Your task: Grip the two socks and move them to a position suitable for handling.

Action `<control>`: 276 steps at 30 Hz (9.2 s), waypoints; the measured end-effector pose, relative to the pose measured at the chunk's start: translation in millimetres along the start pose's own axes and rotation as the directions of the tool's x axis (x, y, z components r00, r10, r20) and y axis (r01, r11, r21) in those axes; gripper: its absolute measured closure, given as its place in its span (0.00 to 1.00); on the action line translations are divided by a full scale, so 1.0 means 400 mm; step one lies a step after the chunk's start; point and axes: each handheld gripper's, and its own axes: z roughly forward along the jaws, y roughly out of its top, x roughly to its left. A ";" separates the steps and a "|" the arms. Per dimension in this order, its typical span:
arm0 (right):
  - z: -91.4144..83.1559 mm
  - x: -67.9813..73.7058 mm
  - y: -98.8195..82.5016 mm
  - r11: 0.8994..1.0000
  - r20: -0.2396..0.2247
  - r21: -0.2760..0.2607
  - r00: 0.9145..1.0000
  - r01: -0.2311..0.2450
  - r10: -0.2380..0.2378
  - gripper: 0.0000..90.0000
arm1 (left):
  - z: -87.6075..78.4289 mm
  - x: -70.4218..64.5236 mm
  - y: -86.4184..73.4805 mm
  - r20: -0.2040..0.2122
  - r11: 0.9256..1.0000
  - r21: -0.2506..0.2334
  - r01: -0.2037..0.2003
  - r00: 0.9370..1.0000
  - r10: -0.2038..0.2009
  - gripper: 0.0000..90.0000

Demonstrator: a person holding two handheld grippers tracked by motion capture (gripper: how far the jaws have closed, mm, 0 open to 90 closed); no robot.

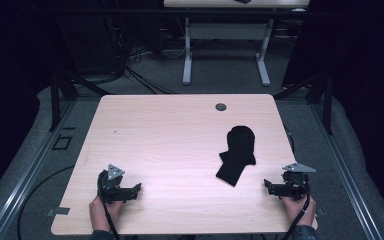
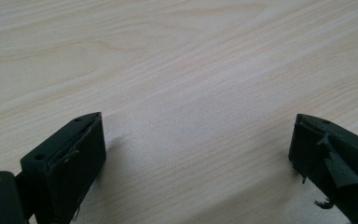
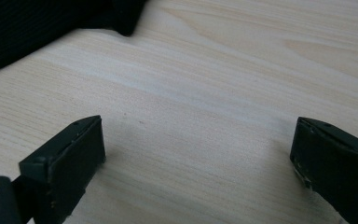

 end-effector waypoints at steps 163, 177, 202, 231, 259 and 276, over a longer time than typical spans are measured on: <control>0.124 0.362 0.367 0.943 -0.395 0.189 0.901 0.274 -0.182 0.78 | 0.002 0.002 0.002 0.006 1.000 -0.004 0.000 1.000 0.000 0.05; 0.131 0.322 0.284 0.919 -0.394 0.167 0.879 0.357 -0.270 0.69 | 0.002 0.002 0.002 0.006 1.000 -0.004 0.000 1.000 0.000 0.05; 0.102 0.374 0.205 0.951 -0.335 0.150 0.919 0.270 -0.208 0.45 | 0.003 -0.001 0.003 -0.027 0.999 0.008 0.031 0.999 -0.030 0.02; 0.150 0.325 0.269 0.939 -0.343 0.195 0.917 0.282 -0.204 0.66 | 0.052 -0.490 0.107 0.339 0.994 0.013 -0.109 0.936 0.098 0.22; 0.173 0.353 0.284 0.953 -0.364 0.170 0.914 0.252 -0.177 0.92 | 0.055 -0.496 0.105 0.242 0.978 -0.031 -0.205 0.948 0.206 0.92; -0.008 0.411 0.189 0.989 -0.399 0.063 0.912 0.136 -0.100 0.91 | -0.020 -0.329 0.115 0.255 0.958 -0.061 -0.281 0.923 0.287 0.92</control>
